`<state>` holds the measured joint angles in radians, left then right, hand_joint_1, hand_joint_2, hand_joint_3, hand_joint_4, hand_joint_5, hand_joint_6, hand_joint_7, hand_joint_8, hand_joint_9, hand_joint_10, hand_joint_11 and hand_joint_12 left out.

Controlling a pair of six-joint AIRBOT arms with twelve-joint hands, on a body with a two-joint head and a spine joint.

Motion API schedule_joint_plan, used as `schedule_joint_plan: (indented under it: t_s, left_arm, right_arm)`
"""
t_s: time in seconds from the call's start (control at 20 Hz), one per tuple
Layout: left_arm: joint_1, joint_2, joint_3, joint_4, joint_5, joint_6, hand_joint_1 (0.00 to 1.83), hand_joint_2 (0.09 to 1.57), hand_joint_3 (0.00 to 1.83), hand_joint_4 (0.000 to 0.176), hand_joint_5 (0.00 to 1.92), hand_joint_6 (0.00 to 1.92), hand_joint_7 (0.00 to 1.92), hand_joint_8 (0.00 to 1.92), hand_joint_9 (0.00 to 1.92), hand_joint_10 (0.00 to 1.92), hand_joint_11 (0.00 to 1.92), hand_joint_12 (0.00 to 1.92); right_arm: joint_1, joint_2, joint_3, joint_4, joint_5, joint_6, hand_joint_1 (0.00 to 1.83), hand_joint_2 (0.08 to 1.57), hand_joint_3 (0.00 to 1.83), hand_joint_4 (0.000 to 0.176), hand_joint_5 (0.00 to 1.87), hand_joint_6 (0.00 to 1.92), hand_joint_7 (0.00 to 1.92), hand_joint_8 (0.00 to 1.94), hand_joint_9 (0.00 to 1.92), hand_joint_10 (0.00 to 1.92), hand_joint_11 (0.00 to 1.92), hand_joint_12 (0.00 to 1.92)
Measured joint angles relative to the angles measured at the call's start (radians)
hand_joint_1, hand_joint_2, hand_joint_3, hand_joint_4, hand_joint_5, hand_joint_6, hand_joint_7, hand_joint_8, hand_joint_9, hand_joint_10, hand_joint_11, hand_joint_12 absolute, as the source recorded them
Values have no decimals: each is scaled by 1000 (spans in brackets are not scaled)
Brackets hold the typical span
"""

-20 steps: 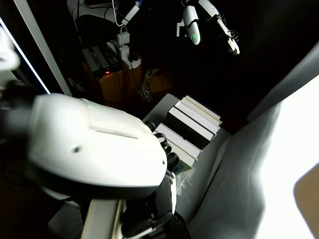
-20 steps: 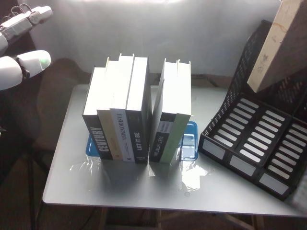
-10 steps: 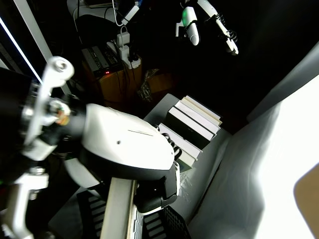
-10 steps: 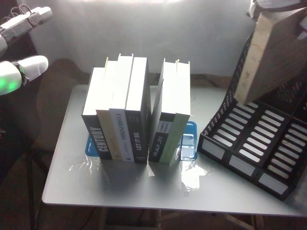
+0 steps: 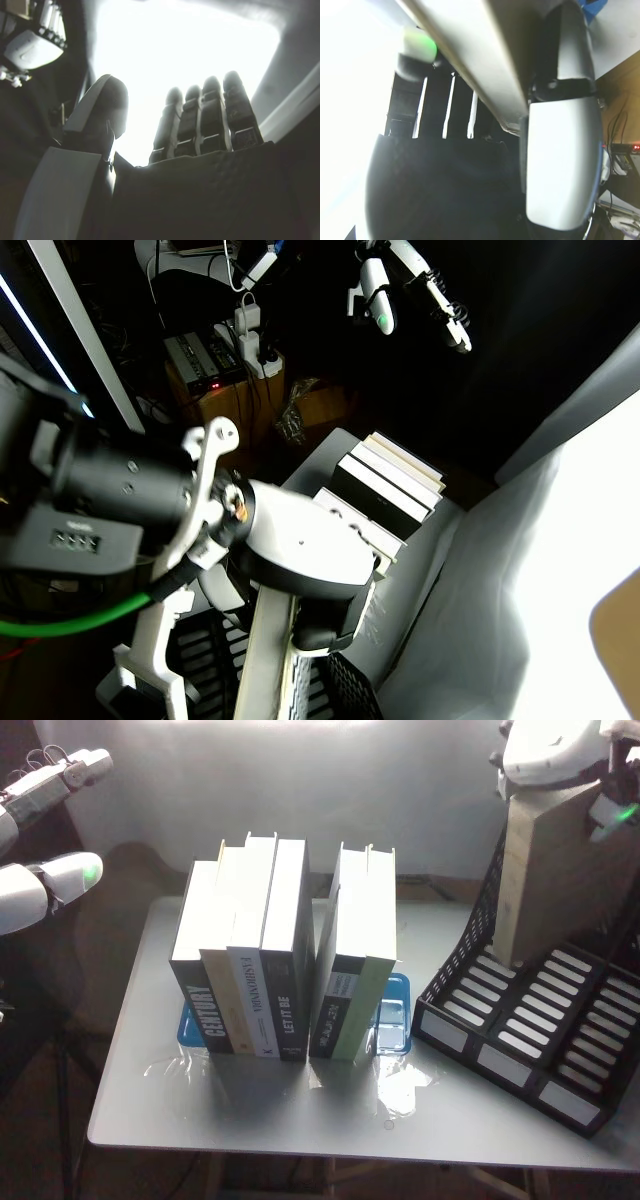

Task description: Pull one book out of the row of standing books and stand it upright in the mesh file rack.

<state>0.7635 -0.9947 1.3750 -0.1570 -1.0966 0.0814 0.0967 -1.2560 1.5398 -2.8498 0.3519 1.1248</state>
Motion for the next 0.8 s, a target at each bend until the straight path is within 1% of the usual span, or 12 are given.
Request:
schedule_joint_plan:
  t_s: [0.05,0.1,0.15,0.2,0.3,0.35,0.4,0.45,0.5,0.55,0.6,0.8]
  left_arm:
    - [0,0,0,-1,-2,0,720,1458,0,0,101,3,0,0,0,0,0,0]
    - [0,0,0,-3,-5,0,697,1465,1,0,86,2,0,0,0,0,0,0]
    - [0,-3,4,-2,-10,0,664,1469,3,0,81,0,0,0,0,0,0,0]
    - [0,-10,8,-2,-12,0,696,1460,0,0,86,2,0,0,0,0,0,0]
    - [2,-16,10,-2,-13,0,711,1462,0,0,82,0,0,0,0,0,0,0]
    - [8,-16,11,1,-14,0,724,1454,0,0,99,4,0,0,0,0,0,0]
    - [9,-16,11,-3,-14,0,714,1451,0,0,109,5,0,0,0,0,0,0]
    - [11,-17,14,-4,-17,0,711,1452,0,0,115,7,0,0,0,0,0,0]
    - [12,-18,14,-6,-18,0,698,1453,0,0,111,3,0,0,0,0,0,0]
    - [12,-19,15,-7,-20,0,692,1453,0,0,111,3,0,0,0,0,0,0]
    - [13,-24,20,-4,-21,0,732,1443,0,0,127,6,0,0,0,0,0,0]
    - [14,-38,32,-4,-26,0,741,1438,0,0,125,3,0,0,0,0,0,0]
  right_arm:
    - [-2,-7,6,-2,0,-1,1367,1159,0,0,729,1144,936,1021,920,1369,887,1584]
    - [-14,-21,15,0,-2,-1,1274,1166,2,0,854,933,919,1335,1036,1518,1019,1776]
    - [-21,-34,24,3,-2,0,1347,1161,0,0,809,1086,878,1137,943,1400,877,1698]
    - [-28,-41,27,2,-3,0,1367,1146,0,0,826,1071,887,1091,961,1321,877,1636]
    - [-39,-56,47,2,-8,0,1340,1220,7,0,666,1327,758,1286,812,1513,738,1777]
    - [-46,-60,56,1,-8,-1,1345,1176,0,0,820,1114,837,1178,856,1440,729,1740]
    - [-49,-61,63,3,-7,1,1271,1159,0,0,918,887,901,1330,941,1502,874,1843]
    - [-51,-66,72,3,-8,0,1258,1154,0,0,931,820,926,1369,1097,1608,1067,1905]
    - [-53,-71,83,2,-7,0,1244,1158,2,0,889,1060,906,1261,1162,1758,1193,1918]
    - [-53,-74,91,1,-5,-1,1159,1163,3,0,879,1134,1078,1678,1220,1888,1286,1920]
    - [-58,-81,106,-2,-6,-2,1134,1173,4,0,860,1178,1122,1886,1262,1914,1334,1921]
    - [-71,-94,137,3,-2,3,1139,1154,0,0,905,1113,1048,1705,1141,1921,1221,1921]
